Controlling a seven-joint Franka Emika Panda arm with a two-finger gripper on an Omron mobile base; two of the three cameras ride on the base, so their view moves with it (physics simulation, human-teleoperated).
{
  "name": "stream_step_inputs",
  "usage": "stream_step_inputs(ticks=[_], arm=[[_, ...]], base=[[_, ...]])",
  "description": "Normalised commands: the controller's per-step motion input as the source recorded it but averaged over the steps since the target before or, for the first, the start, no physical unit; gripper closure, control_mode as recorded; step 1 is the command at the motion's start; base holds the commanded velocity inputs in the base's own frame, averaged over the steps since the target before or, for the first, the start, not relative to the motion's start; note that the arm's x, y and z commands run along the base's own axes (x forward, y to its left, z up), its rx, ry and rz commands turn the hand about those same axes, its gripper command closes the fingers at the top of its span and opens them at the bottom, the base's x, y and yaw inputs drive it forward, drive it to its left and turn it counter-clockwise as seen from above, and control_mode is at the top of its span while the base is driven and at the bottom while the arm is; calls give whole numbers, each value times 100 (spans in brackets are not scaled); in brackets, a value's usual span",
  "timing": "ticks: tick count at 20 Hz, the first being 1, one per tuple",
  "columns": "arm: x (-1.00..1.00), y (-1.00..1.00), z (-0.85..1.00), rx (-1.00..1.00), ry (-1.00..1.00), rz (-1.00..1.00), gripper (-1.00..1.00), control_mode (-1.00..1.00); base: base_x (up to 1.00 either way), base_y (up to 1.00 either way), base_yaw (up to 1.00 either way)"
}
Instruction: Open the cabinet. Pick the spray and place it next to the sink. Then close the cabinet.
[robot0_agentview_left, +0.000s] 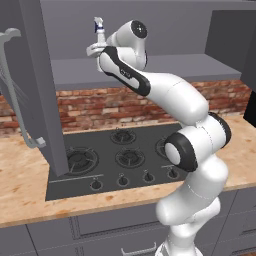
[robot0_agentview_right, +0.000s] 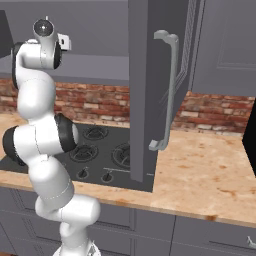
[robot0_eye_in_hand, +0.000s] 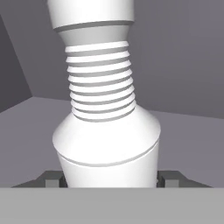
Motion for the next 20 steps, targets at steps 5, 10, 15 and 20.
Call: stream_step_inputs(ticks=[5, 10, 15, 20], arm=[[-1, 0, 0, 0, 0, 0, 100, -100], [-61, -7, 0, 1, 0, 0, 100, -100], [-94, -21, 0, 0, 0, 0, 100, -100], [-98, -16, 0, 0, -3, 0, 100, -100]], base=[[0, 0, 0], [0, 0, 0], [0, 0, 0], [0, 0, 0]])
